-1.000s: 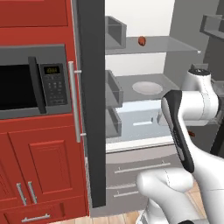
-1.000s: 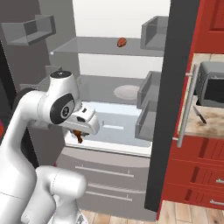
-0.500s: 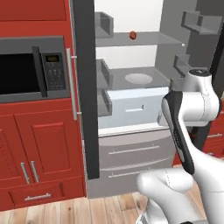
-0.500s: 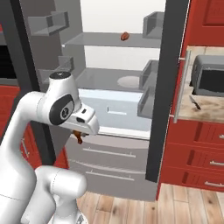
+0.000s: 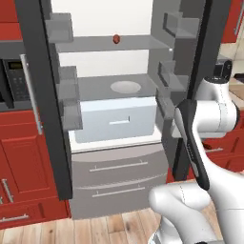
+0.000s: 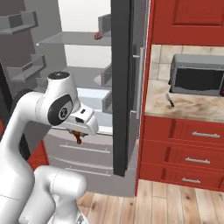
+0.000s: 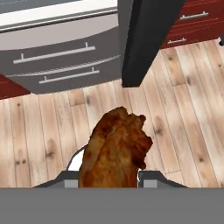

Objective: Retrieve the chicken drumstick from the fridge and place it on the cutting board.

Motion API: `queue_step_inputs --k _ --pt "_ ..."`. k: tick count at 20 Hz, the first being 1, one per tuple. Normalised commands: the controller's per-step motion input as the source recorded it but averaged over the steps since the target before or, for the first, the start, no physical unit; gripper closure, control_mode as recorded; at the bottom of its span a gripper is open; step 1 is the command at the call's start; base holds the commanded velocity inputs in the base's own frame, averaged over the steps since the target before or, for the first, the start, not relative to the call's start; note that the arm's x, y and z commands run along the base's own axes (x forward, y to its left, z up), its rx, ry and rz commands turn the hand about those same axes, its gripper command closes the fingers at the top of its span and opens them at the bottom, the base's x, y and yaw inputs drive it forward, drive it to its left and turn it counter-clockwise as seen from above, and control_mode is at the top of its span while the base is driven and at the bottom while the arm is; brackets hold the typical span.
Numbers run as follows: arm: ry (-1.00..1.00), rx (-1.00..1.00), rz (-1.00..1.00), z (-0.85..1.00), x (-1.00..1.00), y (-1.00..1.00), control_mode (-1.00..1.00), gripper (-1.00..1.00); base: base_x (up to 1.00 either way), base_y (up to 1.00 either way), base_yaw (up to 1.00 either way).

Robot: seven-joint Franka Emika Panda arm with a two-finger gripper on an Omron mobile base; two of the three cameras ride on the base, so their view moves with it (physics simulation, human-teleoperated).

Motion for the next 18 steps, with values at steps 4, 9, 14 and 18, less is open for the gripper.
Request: queue_step_inputs --k 4,9,14,18 --pt "0.00 0.00 0.00 0.00 0.00 0.00 1.00 1.00 -0.03 -0.97 0.00" --pt "0.00 0.00 0.00 0.00 0.00 0.00 1.00 1.00 -0.07 -0.94 0.00" --pt "0.00 0.00 0.00 0.00 0.00 0.00 1.00 1.00 -0.02 -0.64 0.00" --pt "0.00 0.00 0.00 0.00 0.00 0.00 1.00 1.00 0.14 -0.38 0.00"
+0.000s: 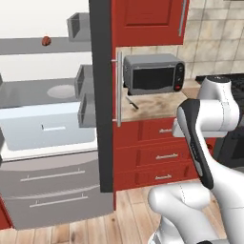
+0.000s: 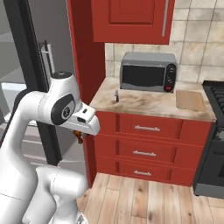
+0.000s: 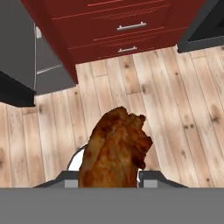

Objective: Retrieve the chicken drumstick from the fridge and place it on the cutting board.

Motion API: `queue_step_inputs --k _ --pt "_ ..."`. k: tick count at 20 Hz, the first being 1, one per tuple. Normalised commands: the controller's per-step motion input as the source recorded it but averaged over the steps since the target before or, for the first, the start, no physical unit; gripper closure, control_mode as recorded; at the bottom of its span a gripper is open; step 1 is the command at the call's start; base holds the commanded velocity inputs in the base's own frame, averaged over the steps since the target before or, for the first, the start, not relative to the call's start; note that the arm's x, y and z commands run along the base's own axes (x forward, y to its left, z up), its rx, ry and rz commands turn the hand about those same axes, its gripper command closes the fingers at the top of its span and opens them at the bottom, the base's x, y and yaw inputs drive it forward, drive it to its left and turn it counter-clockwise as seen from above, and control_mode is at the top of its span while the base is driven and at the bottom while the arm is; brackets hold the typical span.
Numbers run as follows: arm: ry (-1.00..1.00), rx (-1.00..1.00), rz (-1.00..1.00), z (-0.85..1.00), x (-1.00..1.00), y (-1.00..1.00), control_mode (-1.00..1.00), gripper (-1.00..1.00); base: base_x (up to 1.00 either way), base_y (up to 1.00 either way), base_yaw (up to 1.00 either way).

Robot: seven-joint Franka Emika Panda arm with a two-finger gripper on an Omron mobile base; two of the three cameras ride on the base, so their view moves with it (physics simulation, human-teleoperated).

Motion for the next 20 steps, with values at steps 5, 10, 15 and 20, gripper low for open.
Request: queue_step_inputs --k 5,10,15,20 --pt "0.00 0.00 0.00 0.00 0.00 0.00 1.00 1.00 0.37 -0.30 0.01" --pt "0.00 0.00 0.00 0.00 0.00 0.00 1.00 1.00 0.51 -0.47 0.05" --pt "0.00 0.00 0.00 0.00 0.00 0.00 1.00 1.00 0.40 -0.70 0.03" --pt "0.00 0.00 0.00 0.00 0.00 0.00 1.00 1.00 0.40 -0.78 0.00"
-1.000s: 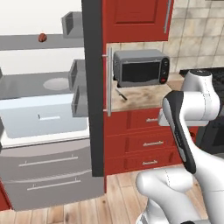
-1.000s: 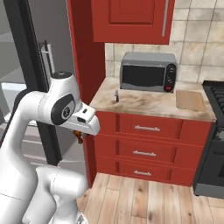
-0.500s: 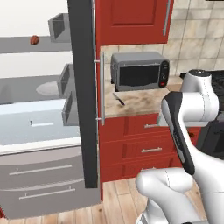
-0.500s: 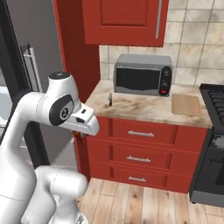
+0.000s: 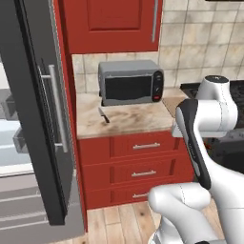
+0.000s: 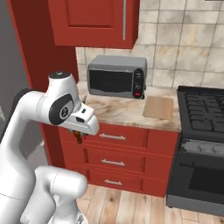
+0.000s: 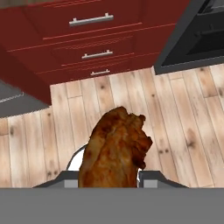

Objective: Retrieve the chicken drumstick from the fridge and place it on the cutting board.

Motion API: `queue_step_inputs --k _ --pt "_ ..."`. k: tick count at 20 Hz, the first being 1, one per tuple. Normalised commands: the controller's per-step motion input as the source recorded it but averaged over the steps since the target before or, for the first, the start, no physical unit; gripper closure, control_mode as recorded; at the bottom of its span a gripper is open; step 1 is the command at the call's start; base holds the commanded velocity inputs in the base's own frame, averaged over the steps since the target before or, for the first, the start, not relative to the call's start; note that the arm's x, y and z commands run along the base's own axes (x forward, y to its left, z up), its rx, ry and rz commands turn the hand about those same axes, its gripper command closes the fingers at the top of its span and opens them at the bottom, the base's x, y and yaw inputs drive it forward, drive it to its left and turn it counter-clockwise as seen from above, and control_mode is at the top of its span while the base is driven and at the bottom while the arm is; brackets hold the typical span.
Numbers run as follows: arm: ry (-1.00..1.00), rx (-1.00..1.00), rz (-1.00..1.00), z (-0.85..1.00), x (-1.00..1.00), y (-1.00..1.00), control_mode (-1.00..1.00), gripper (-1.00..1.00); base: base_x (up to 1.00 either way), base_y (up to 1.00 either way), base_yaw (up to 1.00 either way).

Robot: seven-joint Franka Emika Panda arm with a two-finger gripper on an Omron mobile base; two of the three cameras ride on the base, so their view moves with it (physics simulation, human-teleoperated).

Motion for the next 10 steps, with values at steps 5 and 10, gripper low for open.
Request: queue_step_inputs --k 5,10 --pt "0.00 0.00 0.00 0.00 0.00 0.00 1.00 1.00 0.36 -0.61 0.00" --pt "0.00 0.00 0.00 0.00 0.00 0.00 1.00 1.00 0.58 -0.35 0.00"
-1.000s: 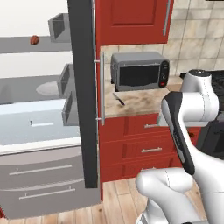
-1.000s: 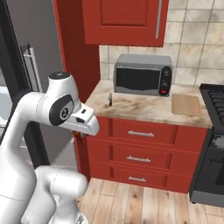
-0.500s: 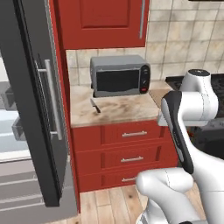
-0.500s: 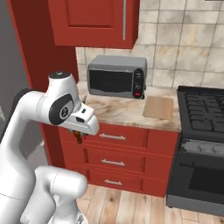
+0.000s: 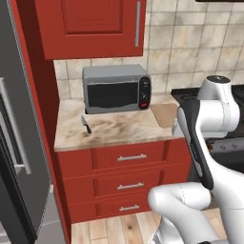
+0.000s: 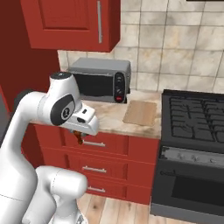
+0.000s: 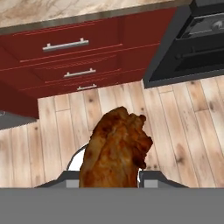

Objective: Retrieve the chicken drumstick from the fridge and place it on the cutting board.

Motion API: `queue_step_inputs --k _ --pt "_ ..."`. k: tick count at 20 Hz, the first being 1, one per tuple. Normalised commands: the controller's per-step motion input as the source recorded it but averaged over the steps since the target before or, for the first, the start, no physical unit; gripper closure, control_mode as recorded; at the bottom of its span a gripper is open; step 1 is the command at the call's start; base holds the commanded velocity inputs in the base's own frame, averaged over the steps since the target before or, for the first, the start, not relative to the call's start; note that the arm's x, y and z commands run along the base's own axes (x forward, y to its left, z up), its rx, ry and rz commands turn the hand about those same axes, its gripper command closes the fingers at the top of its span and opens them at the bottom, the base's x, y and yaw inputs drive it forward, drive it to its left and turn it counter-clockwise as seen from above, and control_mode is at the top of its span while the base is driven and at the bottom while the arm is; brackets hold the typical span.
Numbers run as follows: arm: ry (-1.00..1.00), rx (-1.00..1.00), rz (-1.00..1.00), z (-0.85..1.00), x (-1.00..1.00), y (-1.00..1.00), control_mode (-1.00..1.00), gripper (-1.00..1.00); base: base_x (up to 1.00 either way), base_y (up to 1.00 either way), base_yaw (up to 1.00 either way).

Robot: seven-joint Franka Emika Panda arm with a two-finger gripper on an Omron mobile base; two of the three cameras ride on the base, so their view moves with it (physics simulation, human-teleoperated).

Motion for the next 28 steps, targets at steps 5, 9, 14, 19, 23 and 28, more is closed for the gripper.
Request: queue_step_inputs --k 5,9,14,19,23,28 --pt "0.00 0.00 0.00 0.00 0.00 0.00 1.00 1.00 0.53 -0.21 0.00" --pt "0.00 0.00 0.00 0.00 0.00 0.00 1.00 1.00 0.46 -0.12 0.02" --pt "0.00 0.00 0.00 0.00 0.00 0.00 1.00 1.00 0.42 -0.31 0.00" --pt "0.00 0.00 0.00 0.00 0.00 0.00 1.00 1.00 0.53 -0.30 0.00" --pt "0.00 0.00 0.00 0.00 0.00 0.00 1.00 1.00 0.46 -0.20 0.00" --pt "0.00 0.00 0.00 0.00 0.00 0.00 1.00 1.00 0.41 -0.21 0.00"
